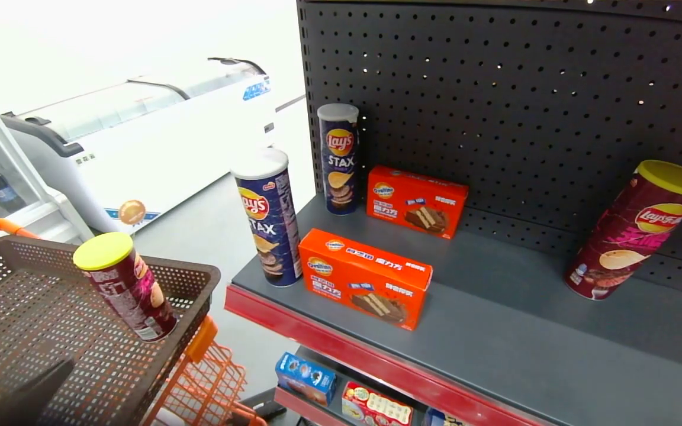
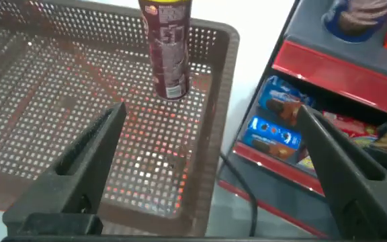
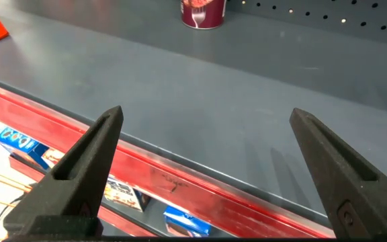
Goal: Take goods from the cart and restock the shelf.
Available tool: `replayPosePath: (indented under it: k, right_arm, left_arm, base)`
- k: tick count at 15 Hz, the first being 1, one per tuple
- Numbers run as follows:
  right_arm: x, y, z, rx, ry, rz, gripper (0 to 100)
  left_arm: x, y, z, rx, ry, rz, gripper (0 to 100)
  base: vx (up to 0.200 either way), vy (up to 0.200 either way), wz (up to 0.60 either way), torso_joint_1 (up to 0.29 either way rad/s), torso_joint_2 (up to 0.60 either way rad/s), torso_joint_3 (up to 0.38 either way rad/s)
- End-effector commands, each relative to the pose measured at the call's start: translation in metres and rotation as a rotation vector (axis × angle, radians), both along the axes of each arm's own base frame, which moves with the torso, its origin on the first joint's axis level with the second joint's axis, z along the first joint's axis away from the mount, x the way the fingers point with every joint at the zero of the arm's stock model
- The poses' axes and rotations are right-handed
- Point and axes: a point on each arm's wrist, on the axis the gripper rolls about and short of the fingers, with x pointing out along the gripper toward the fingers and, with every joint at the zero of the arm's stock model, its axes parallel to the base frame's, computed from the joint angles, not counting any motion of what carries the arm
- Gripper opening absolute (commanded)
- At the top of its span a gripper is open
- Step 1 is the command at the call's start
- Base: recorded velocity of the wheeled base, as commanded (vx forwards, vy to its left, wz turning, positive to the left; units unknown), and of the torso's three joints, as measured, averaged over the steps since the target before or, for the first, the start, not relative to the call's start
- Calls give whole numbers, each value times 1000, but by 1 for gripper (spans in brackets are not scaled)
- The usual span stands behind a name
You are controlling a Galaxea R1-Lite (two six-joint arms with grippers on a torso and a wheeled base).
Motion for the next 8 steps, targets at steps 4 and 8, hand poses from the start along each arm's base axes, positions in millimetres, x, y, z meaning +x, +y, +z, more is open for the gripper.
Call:
replayPosePath:
  k: [4, 8]
  right_arm:
    - [0, 0, 0, 0, -1, 0, 100]
    - [0, 0, 0, 0, 1, 0, 100]
  left_arm:
    - [80, 23, -36, 39, 182, 111, 100]
    - [119, 21, -49, 33, 148, 75, 100]
  base:
    - [0, 0, 0, 0, 0, 0]
    - [0, 0, 0, 0, 0, 0]
